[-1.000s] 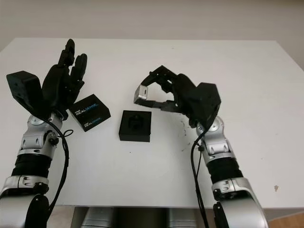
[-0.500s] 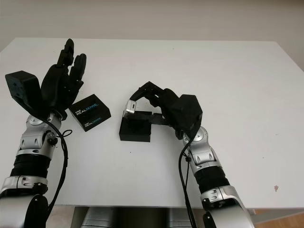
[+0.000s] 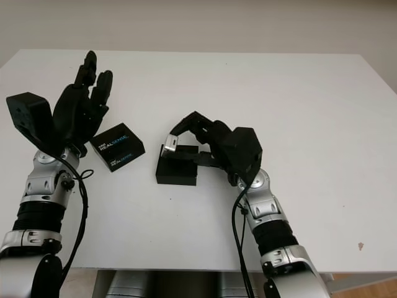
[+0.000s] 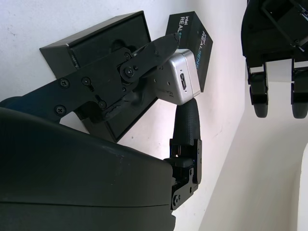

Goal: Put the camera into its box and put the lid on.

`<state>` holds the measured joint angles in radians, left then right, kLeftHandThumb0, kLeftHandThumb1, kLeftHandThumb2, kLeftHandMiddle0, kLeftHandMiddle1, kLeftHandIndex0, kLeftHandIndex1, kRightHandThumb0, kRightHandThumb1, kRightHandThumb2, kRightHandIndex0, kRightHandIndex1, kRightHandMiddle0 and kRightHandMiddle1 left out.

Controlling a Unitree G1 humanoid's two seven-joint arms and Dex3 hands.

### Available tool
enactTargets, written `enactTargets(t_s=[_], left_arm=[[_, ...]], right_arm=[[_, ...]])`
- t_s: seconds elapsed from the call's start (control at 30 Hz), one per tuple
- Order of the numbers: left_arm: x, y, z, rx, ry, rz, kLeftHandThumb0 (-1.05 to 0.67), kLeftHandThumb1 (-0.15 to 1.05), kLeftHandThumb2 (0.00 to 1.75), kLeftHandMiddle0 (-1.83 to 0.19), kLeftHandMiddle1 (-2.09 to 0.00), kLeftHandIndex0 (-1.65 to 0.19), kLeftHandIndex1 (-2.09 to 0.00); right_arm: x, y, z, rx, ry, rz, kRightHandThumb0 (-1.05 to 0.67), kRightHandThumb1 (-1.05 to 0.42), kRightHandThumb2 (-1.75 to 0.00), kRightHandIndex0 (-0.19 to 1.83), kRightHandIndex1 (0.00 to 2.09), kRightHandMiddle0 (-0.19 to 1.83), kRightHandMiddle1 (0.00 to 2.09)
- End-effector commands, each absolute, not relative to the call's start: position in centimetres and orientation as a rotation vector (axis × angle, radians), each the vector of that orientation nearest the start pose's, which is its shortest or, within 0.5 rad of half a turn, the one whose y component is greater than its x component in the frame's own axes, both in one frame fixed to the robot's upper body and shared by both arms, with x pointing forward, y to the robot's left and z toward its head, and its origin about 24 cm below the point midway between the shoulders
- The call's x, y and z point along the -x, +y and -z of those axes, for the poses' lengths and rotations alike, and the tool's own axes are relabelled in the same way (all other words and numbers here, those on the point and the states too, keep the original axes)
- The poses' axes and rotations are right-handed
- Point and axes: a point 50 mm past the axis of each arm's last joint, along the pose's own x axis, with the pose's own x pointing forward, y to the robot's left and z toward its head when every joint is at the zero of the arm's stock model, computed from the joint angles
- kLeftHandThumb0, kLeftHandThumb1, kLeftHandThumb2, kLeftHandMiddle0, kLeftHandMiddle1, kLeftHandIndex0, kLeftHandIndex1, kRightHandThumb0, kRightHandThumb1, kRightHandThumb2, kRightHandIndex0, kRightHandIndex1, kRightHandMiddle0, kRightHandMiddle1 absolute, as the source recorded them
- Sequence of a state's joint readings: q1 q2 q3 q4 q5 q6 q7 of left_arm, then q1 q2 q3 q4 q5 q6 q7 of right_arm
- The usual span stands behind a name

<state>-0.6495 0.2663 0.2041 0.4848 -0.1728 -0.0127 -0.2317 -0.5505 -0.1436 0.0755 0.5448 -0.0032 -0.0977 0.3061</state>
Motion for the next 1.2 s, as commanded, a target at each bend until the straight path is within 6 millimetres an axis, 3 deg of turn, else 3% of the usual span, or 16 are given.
enactTargets(t_s=[0.0, 1.17], left_arm=[[-36.42, 20.74, -14.86, -0.013, -0.222, 0.104, -0.63, 1.05, 0.41, 0.19, 0.0, 0.19, 0.0], [-36.38, 20.66, -15.13, -0.013, -0.225, 0.104, -0.64, 1.05, 0.4, 0.19, -0.02, 0.19, 0.0]], right_arm=[[-34.63, -11.64, -8.12, 0.211, -0.062, -0.454, -0.41, -0.88, -0.06, 0.17, 0.05, 0.32, 1.77], [-34.06, -12.08, -7.49, 0.225, -0.023, -0.46, -0.43, -0.88, -0.06, 0.19, 0.06, 0.34, 1.76]])
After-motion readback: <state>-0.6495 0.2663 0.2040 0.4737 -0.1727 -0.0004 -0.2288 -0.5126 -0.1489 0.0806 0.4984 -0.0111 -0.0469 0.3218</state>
